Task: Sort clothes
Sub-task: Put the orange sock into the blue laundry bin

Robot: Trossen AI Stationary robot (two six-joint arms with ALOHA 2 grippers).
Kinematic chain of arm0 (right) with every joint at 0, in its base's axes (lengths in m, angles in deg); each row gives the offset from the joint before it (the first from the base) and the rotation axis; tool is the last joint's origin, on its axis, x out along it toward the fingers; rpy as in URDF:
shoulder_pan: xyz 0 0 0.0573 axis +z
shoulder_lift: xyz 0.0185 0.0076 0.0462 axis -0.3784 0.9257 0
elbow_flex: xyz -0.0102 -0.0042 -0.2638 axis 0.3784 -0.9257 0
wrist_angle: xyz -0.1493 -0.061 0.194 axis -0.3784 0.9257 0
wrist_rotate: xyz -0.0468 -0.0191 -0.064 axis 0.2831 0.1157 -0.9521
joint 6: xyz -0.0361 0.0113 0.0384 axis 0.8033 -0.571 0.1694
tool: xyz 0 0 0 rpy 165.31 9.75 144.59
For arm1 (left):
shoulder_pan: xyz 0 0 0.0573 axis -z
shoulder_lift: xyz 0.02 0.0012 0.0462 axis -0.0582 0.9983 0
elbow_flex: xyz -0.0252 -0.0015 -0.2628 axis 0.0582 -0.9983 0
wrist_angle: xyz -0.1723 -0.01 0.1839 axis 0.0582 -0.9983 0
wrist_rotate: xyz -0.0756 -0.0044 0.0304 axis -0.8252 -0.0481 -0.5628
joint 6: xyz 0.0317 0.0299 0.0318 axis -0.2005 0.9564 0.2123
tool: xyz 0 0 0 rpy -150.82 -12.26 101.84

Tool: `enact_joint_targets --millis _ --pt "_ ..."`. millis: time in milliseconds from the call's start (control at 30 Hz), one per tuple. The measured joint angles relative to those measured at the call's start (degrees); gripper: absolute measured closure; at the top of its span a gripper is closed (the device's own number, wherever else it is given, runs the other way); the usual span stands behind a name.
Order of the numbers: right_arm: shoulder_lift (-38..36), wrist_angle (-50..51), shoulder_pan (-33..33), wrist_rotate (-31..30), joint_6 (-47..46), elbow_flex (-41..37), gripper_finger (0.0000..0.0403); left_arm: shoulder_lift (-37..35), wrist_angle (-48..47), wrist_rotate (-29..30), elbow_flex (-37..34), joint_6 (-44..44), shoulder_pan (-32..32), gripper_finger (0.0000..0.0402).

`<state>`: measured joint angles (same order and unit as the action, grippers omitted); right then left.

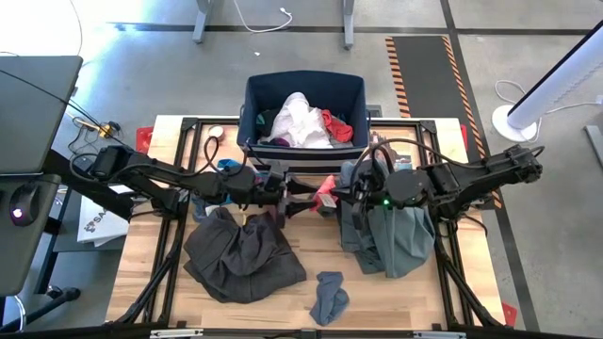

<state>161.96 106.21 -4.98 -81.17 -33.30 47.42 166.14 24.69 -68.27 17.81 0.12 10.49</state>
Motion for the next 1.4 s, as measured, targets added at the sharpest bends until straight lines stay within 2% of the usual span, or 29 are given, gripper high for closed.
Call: enact_joint_targets --millis 167,267,333,433,533,600,700,767,900,1000,1133,1200,1267,1400 --pt "0.0 -1.2 0.0 0.3 0.0 0.0 0.0403 0.0 -0.1 2.5 0.0 -0.8 0.0 0.0174" --pt "0.0 -2.0 0.0 0.3 0.0 0.0 0.0403 0.0 -0.2 2.0 0.0 -1.0 0.0 0.0178" --pt "0.0 -2.1 0.0 0.3 0.0 0.0 0.0403 0.0 -0.5 0.4 0.0 -1.5 -0.2 0.0195" --pt "0.0 -2.0 0.0 0.6 0.0 0.0 0.0403 0.0 -1.3 -2.7 0.0 -4.0 -0.9 0.0257" --pt "0.0 -1.8 0.0 4.1 0.7 0.0 0.0403 0.0 -1.0 -5.7 0.0 -5.6 -1.7 0.0355" --pt "0.0 -1.1 0.0 6.8 0.7 0.0 0.0403 0.0 -0.8 -7.3 0.0 -6.0 -2.0 0.0387" --pt "0.0 0.7 0.2 9.4 -1.4 0.0 0.0402 0.0 0.3 -7.6 0.0 -5.9 -2.0 0.0392" --pt "0.0 3.8 0.1 11.8 -5.9 0.0 0.0395 -0.3 0.3 -7.7 0.0 -5.9 -2.0 0.0397" --pt "0.0 16.8 1.1 17.1 -18.6 -0.2 0.0359 -2.1 -1.1 -7.2 0.0 -4.2 -2.3 0.0399" --pt "0.0 25.2 3.3 19.6 -25.7 -2.3 0.0325 -4.2 -3.1 -4.6 0.0 -2.0 -2.3 0.0399" --pt "0.0 33.9 5.8 26.2 -37.2 -6.6 0.0294 -6.9 -4.9 -1.8 0.0 0.8 -2.3 0.0400" --pt "0.3 34.6 7.1 29.4 -40.5 -9.0 0.0290 -8.2 -5.2 -0.4 0.0 2.0 -2.3 0.0400" --pt "0.4 31.1 8.6 30.3 -41.0 -10.7 0.0289 -9.5 -5.4 0.8 0.0 3.0 -2.7 0.0401" --pt "0.4 23.4 10.7 24.9 -41.2 -11.9 0.0289 -12.3 -5.3 2.2 0.0 3.6 -4.3 0.0401"
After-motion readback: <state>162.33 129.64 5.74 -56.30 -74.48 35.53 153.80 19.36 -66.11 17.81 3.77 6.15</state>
